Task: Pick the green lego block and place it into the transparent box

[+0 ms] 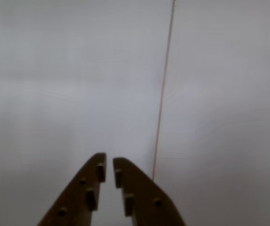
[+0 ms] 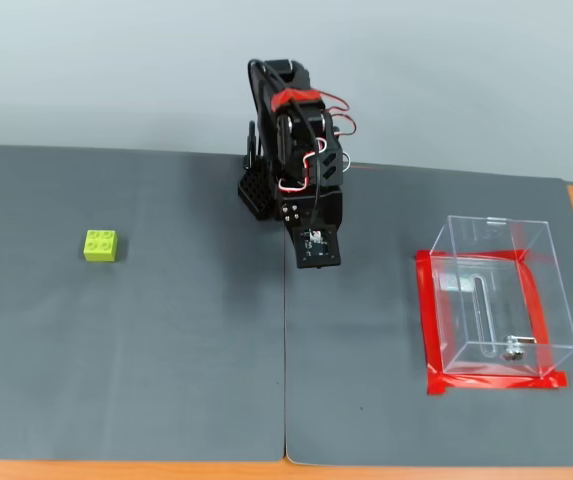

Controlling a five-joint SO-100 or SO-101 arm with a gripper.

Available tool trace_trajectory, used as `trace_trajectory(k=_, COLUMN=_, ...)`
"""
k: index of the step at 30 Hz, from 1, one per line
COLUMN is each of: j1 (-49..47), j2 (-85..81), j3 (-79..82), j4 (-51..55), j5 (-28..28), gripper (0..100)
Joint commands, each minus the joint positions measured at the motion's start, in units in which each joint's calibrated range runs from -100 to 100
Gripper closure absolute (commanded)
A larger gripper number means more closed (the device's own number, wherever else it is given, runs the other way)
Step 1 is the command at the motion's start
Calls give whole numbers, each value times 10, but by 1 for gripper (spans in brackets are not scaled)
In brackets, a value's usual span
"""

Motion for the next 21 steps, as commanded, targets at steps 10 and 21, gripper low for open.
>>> trace_trajectory(k=10, j1=267, j2=279, j3=-378, j4=-6, j5=1, gripper=98)
trace_trajectory(k=21, j1=521, j2=401, j3=-468, j4=-7, j5=2, gripper=97)
